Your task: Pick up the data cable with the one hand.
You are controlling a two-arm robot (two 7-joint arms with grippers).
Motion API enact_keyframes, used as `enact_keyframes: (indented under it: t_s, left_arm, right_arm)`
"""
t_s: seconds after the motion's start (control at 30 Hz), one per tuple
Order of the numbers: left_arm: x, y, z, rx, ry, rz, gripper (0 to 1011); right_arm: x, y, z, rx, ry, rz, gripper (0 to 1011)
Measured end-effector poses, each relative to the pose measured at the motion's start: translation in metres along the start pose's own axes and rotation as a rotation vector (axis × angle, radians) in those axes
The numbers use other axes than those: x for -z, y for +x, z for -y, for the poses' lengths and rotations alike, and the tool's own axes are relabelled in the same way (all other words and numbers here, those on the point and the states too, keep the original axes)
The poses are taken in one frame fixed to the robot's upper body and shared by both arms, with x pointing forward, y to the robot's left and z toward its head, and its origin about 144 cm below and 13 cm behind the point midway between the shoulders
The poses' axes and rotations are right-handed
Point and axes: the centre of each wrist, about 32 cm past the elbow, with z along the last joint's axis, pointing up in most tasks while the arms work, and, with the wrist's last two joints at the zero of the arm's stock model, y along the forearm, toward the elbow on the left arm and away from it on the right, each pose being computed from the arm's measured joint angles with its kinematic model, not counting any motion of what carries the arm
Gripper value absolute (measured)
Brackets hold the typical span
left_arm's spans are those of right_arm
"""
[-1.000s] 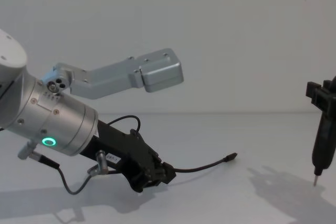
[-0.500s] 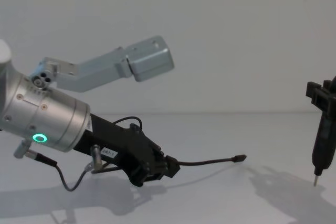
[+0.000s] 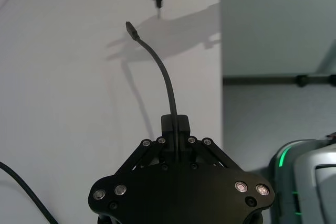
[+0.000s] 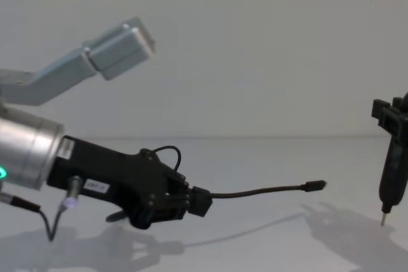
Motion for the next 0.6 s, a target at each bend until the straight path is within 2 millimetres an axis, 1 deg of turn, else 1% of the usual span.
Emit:
enact_keyframes:
  t_s: [0.27, 0.6]
  left_arm:
    - [0.016, -0.002, -0.017, 0.067, -0.072, -0.017, 50]
    - [0.026, -0.003, -0.028, 0.091, -0.103, -0.029, 50]
  right_arm:
    - [0.000, 0.000, 0.000, 0.000, 0.000, 0.000, 251]
    - [-0.003, 0.000, 0.001, -0.004, 0.009, -0.010, 251]
